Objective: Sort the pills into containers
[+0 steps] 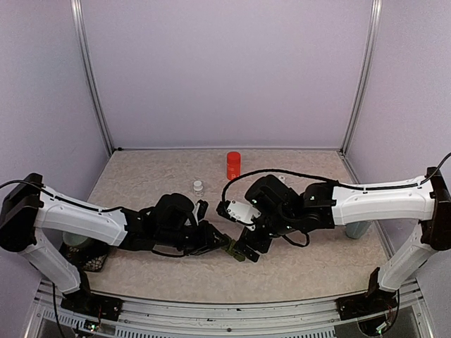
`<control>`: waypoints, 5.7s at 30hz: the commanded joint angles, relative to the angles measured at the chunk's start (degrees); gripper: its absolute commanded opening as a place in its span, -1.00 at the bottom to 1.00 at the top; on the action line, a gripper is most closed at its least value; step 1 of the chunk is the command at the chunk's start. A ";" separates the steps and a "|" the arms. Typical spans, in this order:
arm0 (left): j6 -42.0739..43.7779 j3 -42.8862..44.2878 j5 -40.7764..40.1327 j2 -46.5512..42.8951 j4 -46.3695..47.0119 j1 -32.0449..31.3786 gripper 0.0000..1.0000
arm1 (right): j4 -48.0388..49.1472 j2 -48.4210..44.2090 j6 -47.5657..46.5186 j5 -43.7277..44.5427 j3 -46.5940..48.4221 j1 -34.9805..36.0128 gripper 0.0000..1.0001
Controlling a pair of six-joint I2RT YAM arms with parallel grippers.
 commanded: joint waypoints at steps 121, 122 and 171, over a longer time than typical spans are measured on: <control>2.21 9.56 20.07 18.26 24.65 9.53 -0.85 | 11.80 -8.83 -4.09 -10.90 -14.25 -16.16 0.89; 2.20 9.46 20.08 18.20 24.69 9.57 -0.85 | 11.12 -8.40 -4.18 -10.90 -14.14 -16.18 0.86; 4.63 3.49 14.94 12.14 20.75 10.71 0.04 | 10.65 -1.59 -4.14 -13.34 -10.22 -16.78 0.11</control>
